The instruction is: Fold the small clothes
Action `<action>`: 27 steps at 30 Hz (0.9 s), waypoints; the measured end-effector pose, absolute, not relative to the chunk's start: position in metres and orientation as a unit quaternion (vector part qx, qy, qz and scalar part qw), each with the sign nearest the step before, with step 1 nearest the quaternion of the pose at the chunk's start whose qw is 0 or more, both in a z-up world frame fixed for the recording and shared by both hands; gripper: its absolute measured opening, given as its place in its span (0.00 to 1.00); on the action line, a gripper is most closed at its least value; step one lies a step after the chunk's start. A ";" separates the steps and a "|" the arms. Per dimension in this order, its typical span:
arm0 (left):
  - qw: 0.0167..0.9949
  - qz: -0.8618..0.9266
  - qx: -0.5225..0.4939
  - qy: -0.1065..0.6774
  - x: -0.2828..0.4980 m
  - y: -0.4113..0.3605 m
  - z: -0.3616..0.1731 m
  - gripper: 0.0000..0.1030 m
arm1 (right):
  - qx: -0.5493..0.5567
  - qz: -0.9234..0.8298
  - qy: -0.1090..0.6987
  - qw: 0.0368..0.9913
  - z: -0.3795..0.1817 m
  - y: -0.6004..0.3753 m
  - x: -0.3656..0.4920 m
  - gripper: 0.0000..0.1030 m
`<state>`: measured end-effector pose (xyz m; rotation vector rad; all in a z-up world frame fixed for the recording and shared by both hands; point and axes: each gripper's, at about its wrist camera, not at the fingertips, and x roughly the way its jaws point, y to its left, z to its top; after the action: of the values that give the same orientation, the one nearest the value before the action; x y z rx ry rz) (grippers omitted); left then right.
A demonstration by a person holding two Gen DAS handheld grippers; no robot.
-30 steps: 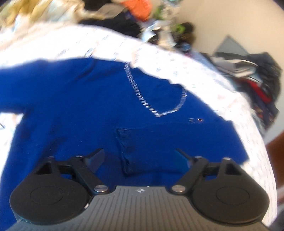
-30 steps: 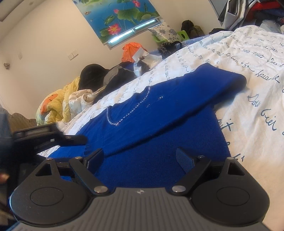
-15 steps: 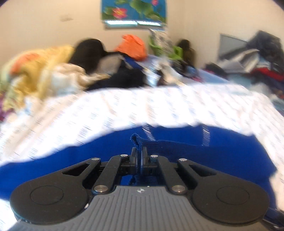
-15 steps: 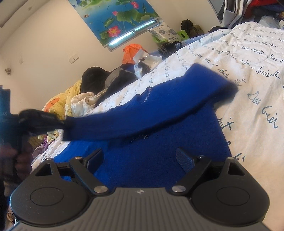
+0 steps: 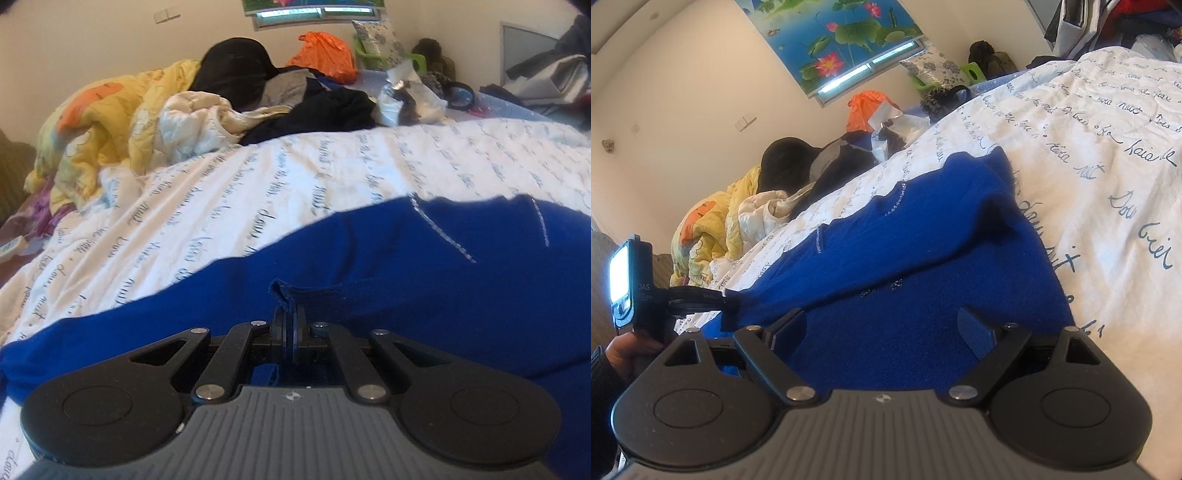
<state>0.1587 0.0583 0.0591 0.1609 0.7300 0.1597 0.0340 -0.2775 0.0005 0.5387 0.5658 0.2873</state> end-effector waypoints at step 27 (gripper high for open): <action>0.956 0.068 0.019 0.284 0.110 0.086 0.091 0.77 | 0.219 0.129 0.260 0.932 0.044 -0.278 0.048 0.88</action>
<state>0.1103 0.0865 0.0911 0.0389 0.5768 0.1376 0.0484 -0.2782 0.0443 0.4473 0.5323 0.2641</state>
